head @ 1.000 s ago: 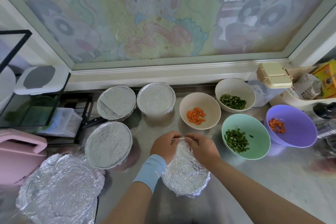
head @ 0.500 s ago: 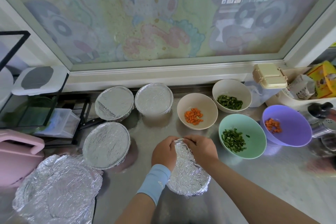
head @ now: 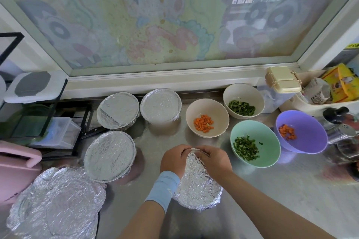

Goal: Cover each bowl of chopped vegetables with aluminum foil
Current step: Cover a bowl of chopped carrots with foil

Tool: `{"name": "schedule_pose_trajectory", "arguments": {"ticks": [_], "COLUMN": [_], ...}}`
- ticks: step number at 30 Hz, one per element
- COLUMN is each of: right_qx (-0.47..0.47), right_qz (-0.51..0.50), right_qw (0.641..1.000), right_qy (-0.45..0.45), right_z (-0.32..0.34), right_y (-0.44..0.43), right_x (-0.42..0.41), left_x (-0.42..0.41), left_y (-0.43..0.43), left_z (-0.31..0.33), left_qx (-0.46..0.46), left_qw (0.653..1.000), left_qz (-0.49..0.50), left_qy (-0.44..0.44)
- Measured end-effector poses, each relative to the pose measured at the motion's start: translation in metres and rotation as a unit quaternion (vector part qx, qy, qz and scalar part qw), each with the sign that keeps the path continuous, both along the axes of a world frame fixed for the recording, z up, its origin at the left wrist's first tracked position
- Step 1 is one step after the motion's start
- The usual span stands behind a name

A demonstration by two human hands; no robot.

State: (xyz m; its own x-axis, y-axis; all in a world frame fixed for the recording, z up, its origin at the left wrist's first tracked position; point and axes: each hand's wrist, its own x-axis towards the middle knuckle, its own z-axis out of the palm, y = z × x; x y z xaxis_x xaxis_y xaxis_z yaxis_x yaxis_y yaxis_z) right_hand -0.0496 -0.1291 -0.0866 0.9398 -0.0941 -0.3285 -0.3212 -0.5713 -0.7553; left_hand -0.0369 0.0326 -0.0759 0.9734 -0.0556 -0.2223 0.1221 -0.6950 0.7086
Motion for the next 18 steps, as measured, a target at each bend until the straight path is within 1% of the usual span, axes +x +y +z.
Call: {"name": "schedule_pose_trajectory", "arguments": {"ticks": [4,7,9,12,15,18], "right_qx": [-0.011,-0.031,-0.05,-0.06,-0.039,-0.028], "right_qz": [0.03,0.052,0.028,-0.023,-0.03,-0.029], "right_qw": [0.999,0.998,0.998,0.998,0.998,0.999], "right_qy": [0.009,0.02,0.003,-0.025,-0.034,-0.032], "right_z": [0.003,0.004,0.004,0.003,0.002,0.002], "right_y": [-0.001,-0.001,-0.002,-0.002,-0.001,-0.002], "right_x": [0.005,0.004,-0.001,-0.006,-0.007,-0.005], "left_x": [-0.006,-0.003,0.002,0.003,0.0,-0.001], "left_y": [-0.002,-0.002,-0.002,-0.005,-0.006,-0.006], "left_z": [0.0,0.001,0.003,0.006,0.003,0.0], "left_qx": [0.004,0.046,0.058,0.009,-0.031,-0.044], "left_qw": [1.0,0.999,0.998,0.999,0.999,0.999], "left_qz": [0.029,0.003,-0.019,-0.042,-0.023,-0.003], "left_qy": [0.004,0.013,0.012,0.013,0.013,0.006]}}
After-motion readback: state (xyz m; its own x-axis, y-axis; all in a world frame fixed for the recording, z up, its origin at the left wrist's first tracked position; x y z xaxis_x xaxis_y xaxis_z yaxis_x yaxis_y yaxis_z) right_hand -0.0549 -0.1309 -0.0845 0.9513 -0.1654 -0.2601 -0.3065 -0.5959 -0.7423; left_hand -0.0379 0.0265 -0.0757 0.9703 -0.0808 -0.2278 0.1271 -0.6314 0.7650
